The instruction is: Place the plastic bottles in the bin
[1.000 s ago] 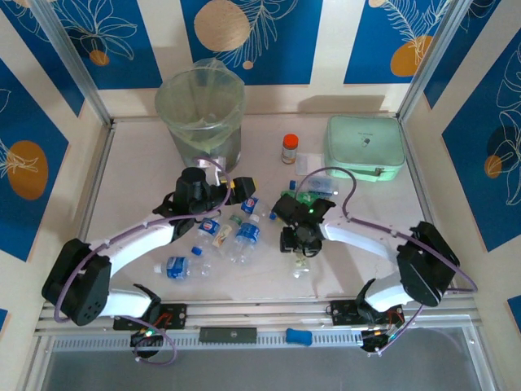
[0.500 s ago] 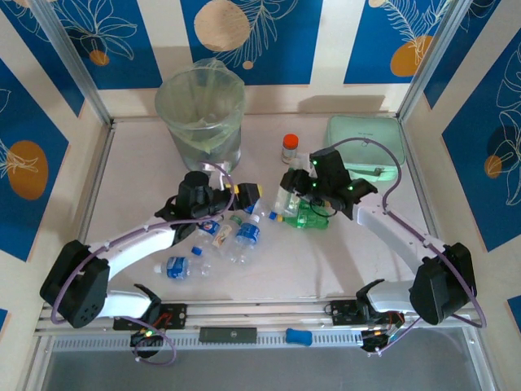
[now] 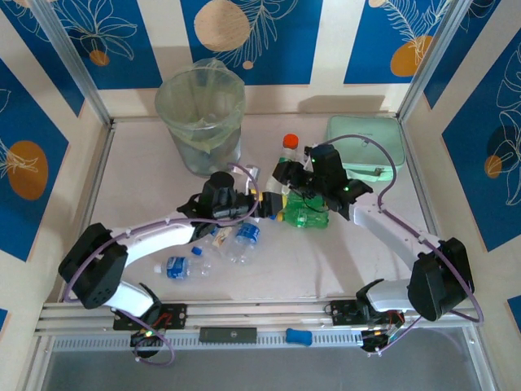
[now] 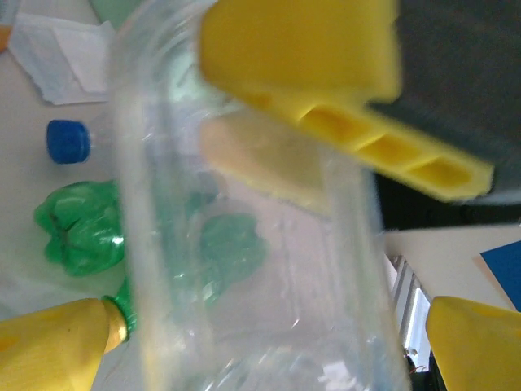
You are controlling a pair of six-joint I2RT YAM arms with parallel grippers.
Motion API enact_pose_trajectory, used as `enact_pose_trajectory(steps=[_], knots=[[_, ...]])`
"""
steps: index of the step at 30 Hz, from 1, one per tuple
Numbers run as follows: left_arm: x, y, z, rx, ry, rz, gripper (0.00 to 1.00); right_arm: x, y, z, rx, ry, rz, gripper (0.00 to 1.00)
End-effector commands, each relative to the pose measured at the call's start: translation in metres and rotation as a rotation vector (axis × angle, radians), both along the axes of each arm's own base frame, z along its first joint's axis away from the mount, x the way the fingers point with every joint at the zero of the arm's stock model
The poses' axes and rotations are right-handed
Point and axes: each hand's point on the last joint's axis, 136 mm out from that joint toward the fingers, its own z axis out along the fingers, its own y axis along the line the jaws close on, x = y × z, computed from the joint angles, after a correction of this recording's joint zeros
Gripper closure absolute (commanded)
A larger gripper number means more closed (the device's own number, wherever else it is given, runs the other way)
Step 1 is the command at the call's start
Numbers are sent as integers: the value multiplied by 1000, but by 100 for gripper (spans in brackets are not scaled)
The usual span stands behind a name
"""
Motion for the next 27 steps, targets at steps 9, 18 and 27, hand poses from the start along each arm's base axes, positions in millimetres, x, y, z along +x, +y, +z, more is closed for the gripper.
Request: enact_pose_trajectory(steps=[9, 18, 27], knots=[[-1, -19, 7, 28, -49, -63, 23, -13, 0, 5, 26, -16, 19, 54], [-2, -17, 3, 52, -51, -49, 41, -15, 1, 7, 31, -20, 24, 48], [5, 4, -10, 102, -47, 50, 43, -7, -27, 25, -14, -60, -16, 24]])
